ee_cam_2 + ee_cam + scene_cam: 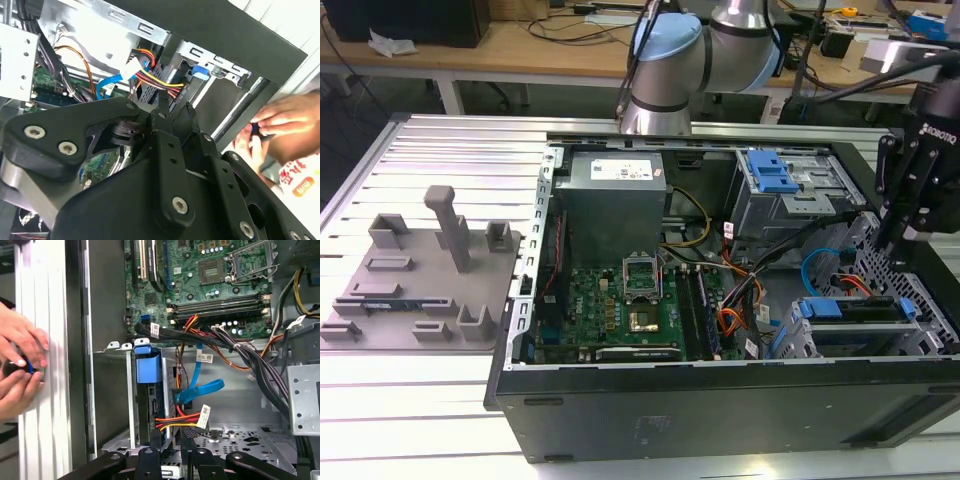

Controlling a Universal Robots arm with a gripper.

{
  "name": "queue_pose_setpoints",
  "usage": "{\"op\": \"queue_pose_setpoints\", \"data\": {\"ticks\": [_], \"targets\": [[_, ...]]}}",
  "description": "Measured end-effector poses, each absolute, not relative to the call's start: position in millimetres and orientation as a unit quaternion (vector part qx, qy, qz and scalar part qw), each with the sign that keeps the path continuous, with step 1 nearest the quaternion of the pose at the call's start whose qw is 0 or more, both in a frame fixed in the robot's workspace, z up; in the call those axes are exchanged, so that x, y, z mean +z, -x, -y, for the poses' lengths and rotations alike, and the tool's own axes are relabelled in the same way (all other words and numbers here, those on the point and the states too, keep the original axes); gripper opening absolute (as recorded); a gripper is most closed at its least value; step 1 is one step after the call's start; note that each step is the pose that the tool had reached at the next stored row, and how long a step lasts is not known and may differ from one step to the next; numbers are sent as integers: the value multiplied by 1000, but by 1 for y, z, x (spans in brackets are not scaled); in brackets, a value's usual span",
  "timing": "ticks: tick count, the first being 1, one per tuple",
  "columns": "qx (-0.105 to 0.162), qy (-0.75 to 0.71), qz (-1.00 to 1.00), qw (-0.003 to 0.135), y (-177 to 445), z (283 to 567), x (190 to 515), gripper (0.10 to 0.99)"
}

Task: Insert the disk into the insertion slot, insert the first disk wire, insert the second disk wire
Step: 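Insert the second disk wire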

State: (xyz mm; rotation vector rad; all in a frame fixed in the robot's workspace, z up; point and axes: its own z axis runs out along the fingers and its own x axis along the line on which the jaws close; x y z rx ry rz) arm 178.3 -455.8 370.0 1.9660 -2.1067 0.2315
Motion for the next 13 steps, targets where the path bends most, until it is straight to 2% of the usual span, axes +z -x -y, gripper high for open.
{"op": "queue_pose_setpoints", "data": {"ticks": [13], "targets": [[96, -751, 644, 112, -168, 453, 364, 302]]}}
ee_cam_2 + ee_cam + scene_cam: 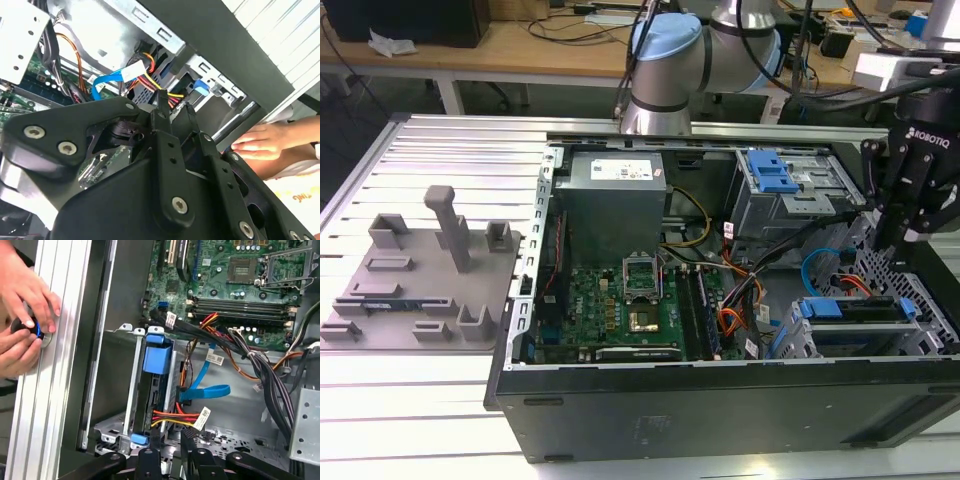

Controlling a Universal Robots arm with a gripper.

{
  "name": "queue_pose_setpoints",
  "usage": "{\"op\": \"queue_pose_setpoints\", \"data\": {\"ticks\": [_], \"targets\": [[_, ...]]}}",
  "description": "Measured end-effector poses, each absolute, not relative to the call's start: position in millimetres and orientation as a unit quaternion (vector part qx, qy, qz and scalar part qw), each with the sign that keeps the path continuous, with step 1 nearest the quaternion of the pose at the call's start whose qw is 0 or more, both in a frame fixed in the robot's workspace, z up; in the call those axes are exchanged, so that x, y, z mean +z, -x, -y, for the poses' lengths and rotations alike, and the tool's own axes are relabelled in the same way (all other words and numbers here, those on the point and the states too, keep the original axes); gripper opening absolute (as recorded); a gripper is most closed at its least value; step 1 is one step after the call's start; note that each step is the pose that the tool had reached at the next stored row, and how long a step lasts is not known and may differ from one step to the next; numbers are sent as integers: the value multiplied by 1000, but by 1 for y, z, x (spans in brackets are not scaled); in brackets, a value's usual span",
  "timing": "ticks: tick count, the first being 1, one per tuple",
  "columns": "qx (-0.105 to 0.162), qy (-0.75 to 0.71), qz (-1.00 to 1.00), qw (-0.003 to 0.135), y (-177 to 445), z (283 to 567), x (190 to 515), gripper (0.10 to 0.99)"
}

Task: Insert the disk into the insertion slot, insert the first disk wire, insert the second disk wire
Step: 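Insert the second disk wire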

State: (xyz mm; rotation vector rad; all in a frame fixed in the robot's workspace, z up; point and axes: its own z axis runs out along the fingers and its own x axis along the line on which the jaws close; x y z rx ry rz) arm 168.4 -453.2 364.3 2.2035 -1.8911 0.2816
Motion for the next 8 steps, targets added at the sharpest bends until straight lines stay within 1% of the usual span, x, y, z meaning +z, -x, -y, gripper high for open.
{"op": "queue_pose_setpoints", "data": {"ticks": [3, 4, 8], "targets": [[100, -750, 645, 108, -155, 453, 364, 302], [101, -750, 645, 109, -153, 451, 364, 302], [110, -751, 640, 118, -149, 440, 364, 302]]}}
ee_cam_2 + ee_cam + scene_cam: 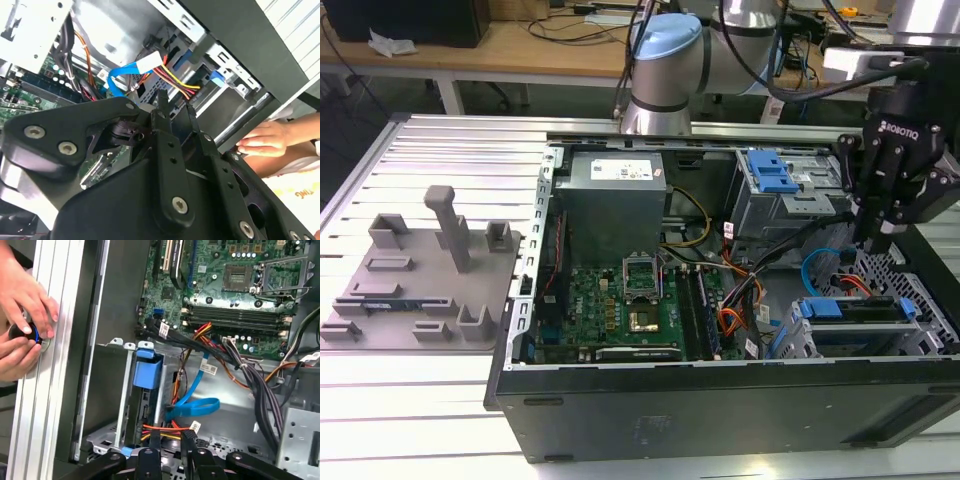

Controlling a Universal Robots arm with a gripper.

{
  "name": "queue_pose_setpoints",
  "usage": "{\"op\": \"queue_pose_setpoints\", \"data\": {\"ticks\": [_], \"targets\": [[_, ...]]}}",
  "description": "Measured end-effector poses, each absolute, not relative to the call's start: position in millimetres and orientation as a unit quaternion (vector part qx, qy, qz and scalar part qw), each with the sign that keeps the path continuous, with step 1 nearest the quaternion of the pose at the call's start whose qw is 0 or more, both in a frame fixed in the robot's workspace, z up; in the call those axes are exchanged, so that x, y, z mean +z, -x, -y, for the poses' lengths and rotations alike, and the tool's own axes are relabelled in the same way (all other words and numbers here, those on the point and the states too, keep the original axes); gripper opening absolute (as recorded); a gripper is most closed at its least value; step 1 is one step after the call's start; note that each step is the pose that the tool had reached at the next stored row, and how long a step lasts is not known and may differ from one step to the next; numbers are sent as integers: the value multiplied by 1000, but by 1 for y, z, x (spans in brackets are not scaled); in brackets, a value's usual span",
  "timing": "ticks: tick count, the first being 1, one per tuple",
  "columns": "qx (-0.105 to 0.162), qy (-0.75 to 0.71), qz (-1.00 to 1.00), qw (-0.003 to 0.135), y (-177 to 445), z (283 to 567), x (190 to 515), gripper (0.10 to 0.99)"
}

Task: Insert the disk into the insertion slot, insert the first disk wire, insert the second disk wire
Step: 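Insert the second disk wire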

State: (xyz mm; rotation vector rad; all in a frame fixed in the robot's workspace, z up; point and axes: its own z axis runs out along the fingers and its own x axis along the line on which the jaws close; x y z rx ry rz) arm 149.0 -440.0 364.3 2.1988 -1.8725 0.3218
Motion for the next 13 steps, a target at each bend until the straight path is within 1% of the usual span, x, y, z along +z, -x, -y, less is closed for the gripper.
{"op": "queue_pose_setpoints", "data": {"ticks": [1, 2, 4, 7, 13], "targets": [[113, -752, 638, 120, -148, 440, 364, 302], [119, -754, 633, 128, -145, 440, 364, 302], [123, -756, 629, 132, -142, 440, 364, 302], [124, -757, 627, 135, -134, 440, 363, 302], [125, -757, 627, 137, -132, 440, 357, 302]]}}
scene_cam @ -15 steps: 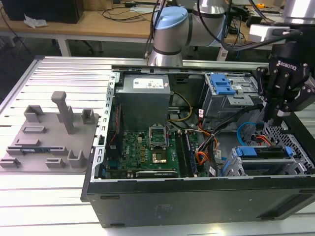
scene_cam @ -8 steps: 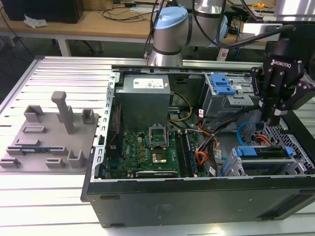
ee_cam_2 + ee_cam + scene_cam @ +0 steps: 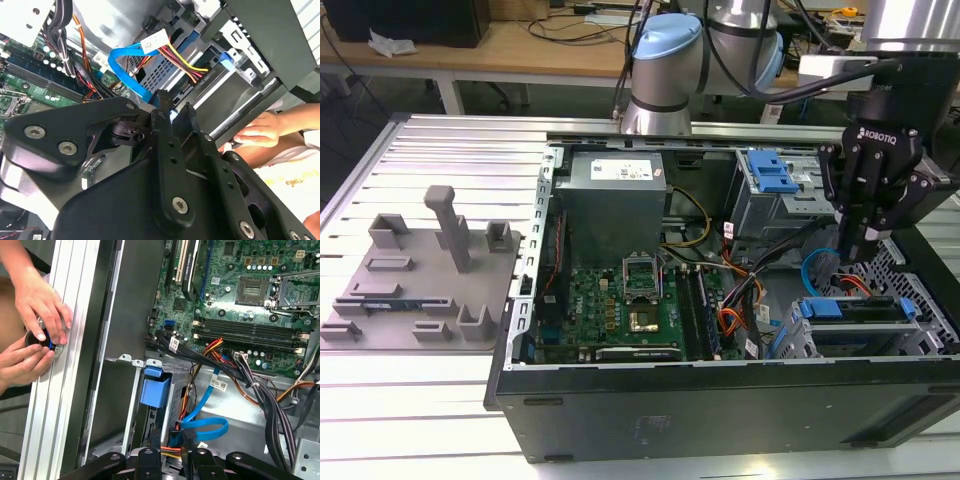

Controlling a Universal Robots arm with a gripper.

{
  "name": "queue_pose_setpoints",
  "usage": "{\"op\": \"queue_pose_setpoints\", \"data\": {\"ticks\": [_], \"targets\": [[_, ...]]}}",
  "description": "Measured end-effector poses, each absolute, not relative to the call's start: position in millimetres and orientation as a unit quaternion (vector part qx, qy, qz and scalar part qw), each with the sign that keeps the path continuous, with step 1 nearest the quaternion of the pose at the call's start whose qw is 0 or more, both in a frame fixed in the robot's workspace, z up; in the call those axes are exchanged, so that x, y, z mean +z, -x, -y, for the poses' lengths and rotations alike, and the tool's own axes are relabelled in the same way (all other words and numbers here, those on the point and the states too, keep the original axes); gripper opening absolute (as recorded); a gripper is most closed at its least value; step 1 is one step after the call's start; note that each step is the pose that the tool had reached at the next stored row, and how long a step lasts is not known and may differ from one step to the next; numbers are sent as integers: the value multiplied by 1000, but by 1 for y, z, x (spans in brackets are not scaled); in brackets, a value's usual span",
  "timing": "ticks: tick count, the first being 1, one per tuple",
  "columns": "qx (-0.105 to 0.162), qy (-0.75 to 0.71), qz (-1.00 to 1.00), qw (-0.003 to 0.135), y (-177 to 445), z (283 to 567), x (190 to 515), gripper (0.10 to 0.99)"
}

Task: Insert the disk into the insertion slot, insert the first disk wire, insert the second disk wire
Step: 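Insert the second disk wire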

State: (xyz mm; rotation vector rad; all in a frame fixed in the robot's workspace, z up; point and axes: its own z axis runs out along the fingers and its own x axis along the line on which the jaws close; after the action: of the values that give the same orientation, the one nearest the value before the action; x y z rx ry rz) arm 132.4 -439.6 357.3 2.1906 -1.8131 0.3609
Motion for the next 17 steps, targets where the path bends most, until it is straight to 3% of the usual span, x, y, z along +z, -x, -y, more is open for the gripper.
{"op": "queue_pose_setpoints", "data": {"ticks": [17], "targets": [[125, -757, 627, 137, -126, 439, 356, 302]]}}
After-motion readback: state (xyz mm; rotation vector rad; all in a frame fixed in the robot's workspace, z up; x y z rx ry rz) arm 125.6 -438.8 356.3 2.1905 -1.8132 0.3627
